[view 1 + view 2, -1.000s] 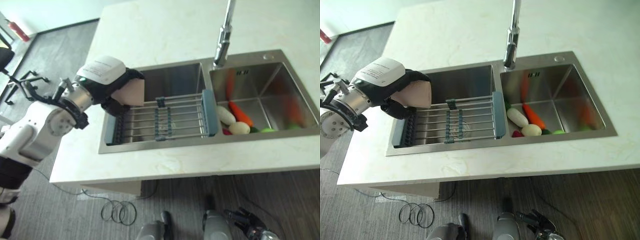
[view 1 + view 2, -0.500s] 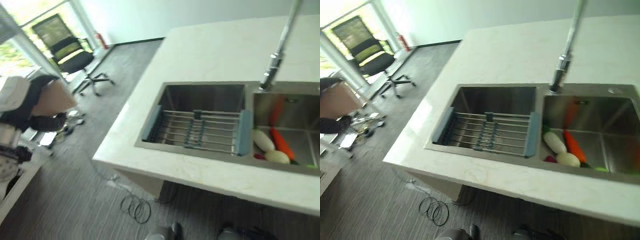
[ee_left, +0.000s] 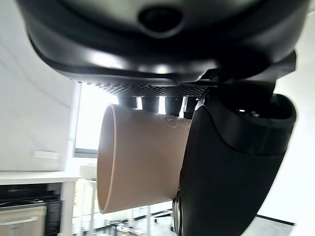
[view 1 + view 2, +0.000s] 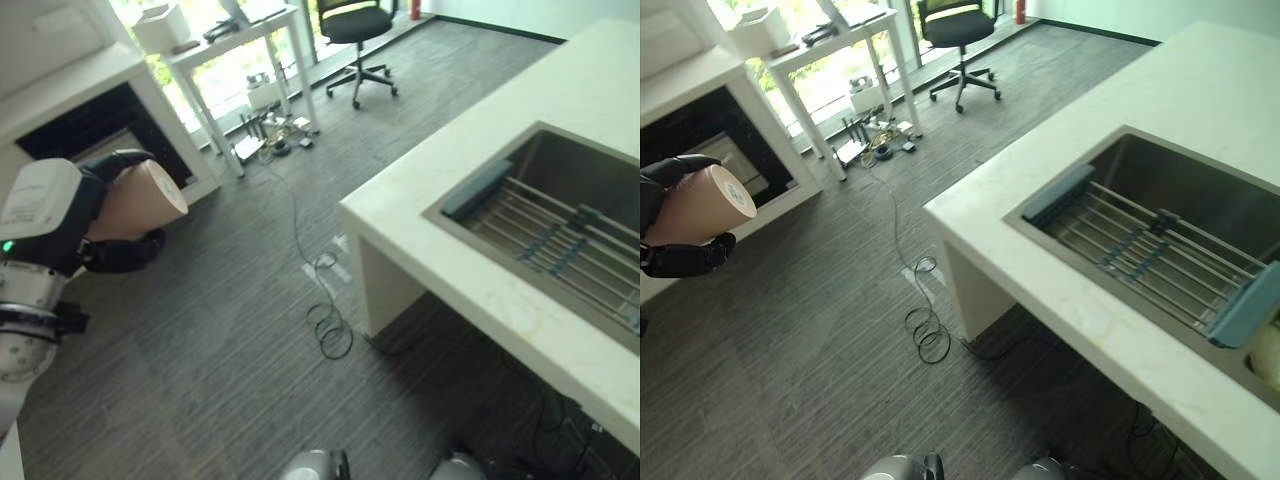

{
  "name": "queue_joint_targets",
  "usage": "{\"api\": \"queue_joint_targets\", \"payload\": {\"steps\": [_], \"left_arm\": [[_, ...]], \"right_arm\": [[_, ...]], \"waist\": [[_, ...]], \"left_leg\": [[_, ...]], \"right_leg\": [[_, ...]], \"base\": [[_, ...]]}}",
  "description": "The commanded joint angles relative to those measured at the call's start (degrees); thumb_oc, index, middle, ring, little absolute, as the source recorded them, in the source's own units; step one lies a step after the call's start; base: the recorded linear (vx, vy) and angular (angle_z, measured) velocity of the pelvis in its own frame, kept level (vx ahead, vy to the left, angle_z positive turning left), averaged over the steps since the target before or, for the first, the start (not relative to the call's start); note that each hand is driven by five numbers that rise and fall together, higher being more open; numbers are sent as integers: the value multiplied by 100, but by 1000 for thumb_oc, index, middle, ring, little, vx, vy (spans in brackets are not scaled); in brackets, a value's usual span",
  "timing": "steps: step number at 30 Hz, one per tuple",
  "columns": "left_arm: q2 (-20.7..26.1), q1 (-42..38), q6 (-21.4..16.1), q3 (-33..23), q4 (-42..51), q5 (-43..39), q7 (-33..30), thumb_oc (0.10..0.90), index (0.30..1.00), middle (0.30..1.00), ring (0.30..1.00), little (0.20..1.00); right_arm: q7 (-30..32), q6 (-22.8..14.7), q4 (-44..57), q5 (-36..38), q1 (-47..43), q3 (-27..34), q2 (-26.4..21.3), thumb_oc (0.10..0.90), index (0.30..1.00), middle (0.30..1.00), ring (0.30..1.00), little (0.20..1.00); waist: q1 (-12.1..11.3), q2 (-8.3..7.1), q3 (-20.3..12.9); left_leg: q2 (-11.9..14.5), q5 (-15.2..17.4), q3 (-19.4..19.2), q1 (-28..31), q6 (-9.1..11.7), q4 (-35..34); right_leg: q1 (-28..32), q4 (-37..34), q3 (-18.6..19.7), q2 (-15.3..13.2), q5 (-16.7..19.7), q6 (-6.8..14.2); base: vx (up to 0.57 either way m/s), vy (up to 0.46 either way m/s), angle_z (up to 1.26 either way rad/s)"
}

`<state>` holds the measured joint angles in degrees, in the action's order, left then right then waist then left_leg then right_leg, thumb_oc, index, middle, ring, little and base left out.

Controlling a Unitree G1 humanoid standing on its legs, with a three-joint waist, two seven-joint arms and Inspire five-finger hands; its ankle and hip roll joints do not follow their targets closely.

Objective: Place the dishes in the dishwasher.

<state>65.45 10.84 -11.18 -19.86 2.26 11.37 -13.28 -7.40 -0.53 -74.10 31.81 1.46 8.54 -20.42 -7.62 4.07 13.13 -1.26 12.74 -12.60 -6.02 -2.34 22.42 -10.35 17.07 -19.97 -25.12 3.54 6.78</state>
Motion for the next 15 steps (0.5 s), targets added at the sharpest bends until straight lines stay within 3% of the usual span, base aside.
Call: {"api": "queue_joint_targets", "payload": {"steps": [1, 3, 4, 7, 9, 10, 12, 15], "left_arm": [[286, -570, -58, -1090, 143, -418, -359, 400, 300, 300, 300, 300], [281, -724, -136, -880, 219, -524, -259, 400, 300, 300, 300, 300], [241, -1138, -350, -409, 208, -650, -45, 400, 300, 300, 300, 300], [39, -1594, -630, 53, 376, -706, 264, 400, 300, 300, 300, 300], [-97, -1688, -617, 179, 535, -644, 428, 400, 300, 300, 300, 300], [-183, -1861, -556, 355, 606, -581, 502, 400, 300, 300, 300, 300], [-261, -2126, -474, 634, 582, -522, 526, 400, 300, 300, 300, 300], [-245, -2191, -536, 693, 434, -538, 494, 400, 300, 300, 300, 300]], "right_arm": [[142, -18, 221, 215, -231, -313, -4, 800, 900, 900, 900, 900], [119, -90, 255, 274, -221, -307, 43, 800, 900, 900, 900, 900], [65, -235, 328, 302, -163, -320, 99, 800, 900, 900, 900, 900], [-15, -196, 471, 293, -28, -301, 111, 800, 900, 900, 900, 900], [-116, -107, 425, 231, -19, -347, 49, 800, 900, 900, 900, 900], [-177, -38, 335, 337, -53, -386, -8, 800, 900, 900, 900, 900], [-205, 16, 243, 368, -112, -401, -30, 800, 900, 900, 900, 900], [-216, -175, 221, 161, -138, -441, -22, 800, 900, 900, 900, 900]], "waist": [[50, 189, -25], [145, 189, 11], [378, 196, 74], [534, 39, 58], [560, -87, 81], [605, -176, 93], [684, -219, 105], [717, -223, 129]], "left_leg": [[198, 264, 447, 409, 132, -523], [146, 290, 608, 450, 28, -523], [69, 280, 897, 460, -71, -523], [-124, 298, 1116, 460, -161, -523], [-224, 376, 1100, 521, -197, -523], [-345, 444, 1156, 559, -228, -523], [-483, 522, 1316, 632, -260, -523], [-547, 554, 1433, 702, -276, -523]], "right_leg": [[631, 12, -130, 248, -669, 461], [683, 12, 206, 376, -694, 411], [764, 12, 755, 832, -956, 363], [776, 12, 1071, 1392, -1161, 248], [634, 12, 1101, 1513, -1117, 231], [421, 12, 1315, 1605, -1044, 253], [56, 12, 1689, 1673, -814, 341], [-167, 12, 1854, 1743, -696, 353]], "base": [[-48, 250, 19], [20, 226, 46], [61, 230, 92], [107, 163, 171], [207, 13, 135], [322, -71, 47], [378, -94, 34], [338, -94, 67]]}}
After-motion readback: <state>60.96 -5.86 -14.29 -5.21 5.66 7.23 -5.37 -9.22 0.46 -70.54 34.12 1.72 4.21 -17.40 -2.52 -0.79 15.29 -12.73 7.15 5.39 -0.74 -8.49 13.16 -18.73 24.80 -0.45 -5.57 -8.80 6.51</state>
